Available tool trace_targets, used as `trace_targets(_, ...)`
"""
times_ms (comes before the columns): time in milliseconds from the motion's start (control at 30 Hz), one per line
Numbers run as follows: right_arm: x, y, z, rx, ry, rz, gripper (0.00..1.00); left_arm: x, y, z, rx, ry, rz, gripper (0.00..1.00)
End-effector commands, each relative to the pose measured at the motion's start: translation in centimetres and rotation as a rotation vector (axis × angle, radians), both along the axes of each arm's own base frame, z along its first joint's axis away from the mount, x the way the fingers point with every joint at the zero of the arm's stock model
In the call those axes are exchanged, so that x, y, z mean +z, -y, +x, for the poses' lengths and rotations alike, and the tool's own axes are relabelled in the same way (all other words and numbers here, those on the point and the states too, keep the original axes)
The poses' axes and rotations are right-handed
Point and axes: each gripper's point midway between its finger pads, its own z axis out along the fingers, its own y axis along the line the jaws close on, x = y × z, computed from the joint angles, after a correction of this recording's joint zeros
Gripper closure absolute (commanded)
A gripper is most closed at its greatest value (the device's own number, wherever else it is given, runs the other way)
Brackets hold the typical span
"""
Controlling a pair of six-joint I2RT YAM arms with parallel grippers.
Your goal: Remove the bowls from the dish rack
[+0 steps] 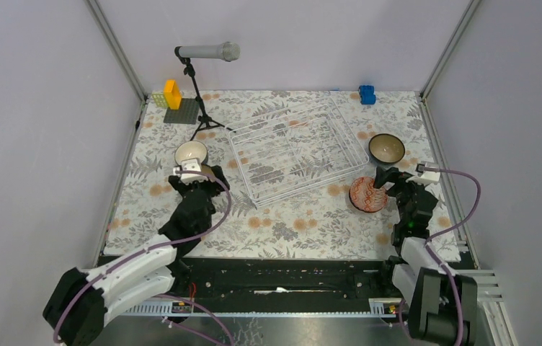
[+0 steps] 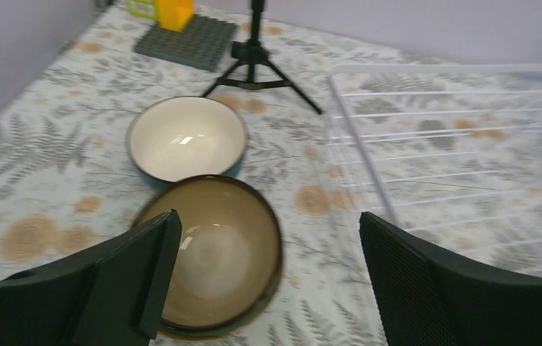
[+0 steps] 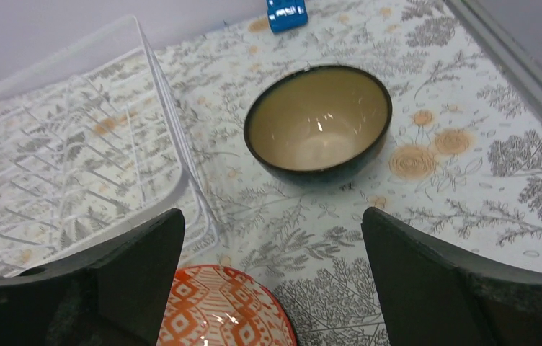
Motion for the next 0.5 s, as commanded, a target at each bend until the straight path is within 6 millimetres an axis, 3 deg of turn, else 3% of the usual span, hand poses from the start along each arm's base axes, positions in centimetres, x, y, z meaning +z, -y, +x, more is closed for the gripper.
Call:
trace_targets(0,1.1,0.1,0.6,0.006,0.094,-0.059,0.0,2.9,-3.4,1.4,0.206,0.107,0.132,0.01)
trace_targets(200,-2.1,0.8,1.8,-0.013,0.007,-0.041,0.0,1.5,-3.8,1.8,0.194,0.087,0.219,0.01)
trace_targets(367,-5.3,-1.2,3.3,0.012,-0.025,-0.155,0.0,0.8,-4.9,0.9,0.197,0.122,0.204,0.01)
trace_targets(400,-4.6,-1.9,3.8,0.029,0.01,-0.185,0.0,0.6,-5.1,0.9,0.202,0.115,0.212,0.01)
trace_targets(467,-5.9,-2.3,4.2,0.054,-0.099,-0.219,0.0,0.3,-5.5,1.0,0.221,0.1,0.225,0.01)
